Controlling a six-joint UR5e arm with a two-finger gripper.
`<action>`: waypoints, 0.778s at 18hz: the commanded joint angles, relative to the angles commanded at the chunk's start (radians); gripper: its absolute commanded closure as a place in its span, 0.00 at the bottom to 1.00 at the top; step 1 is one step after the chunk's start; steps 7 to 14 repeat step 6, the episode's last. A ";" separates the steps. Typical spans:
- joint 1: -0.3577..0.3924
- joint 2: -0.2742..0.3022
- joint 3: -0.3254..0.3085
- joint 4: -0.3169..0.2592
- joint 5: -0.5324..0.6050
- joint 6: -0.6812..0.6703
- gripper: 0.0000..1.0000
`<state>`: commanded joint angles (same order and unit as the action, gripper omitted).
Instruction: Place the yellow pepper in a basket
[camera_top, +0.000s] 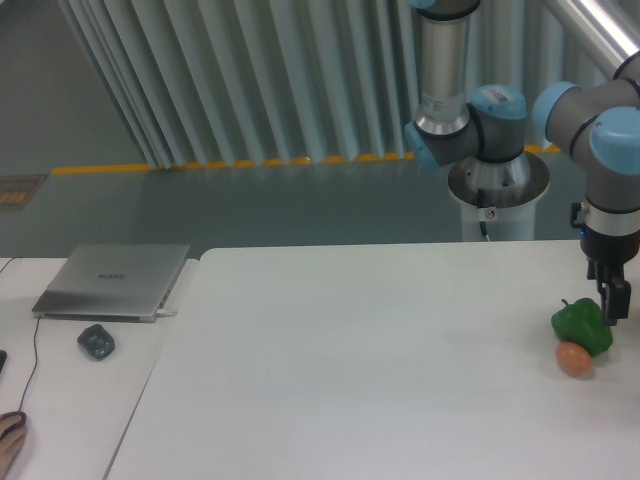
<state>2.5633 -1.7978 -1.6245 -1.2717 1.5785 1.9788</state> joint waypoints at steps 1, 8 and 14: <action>0.002 0.002 0.002 0.000 -0.002 0.000 0.00; 0.000 0.002 0.003 0.000 -0.005 0.000 0.00; 0.000 0.002 0.003 0.000 -0.005 0.000 0.00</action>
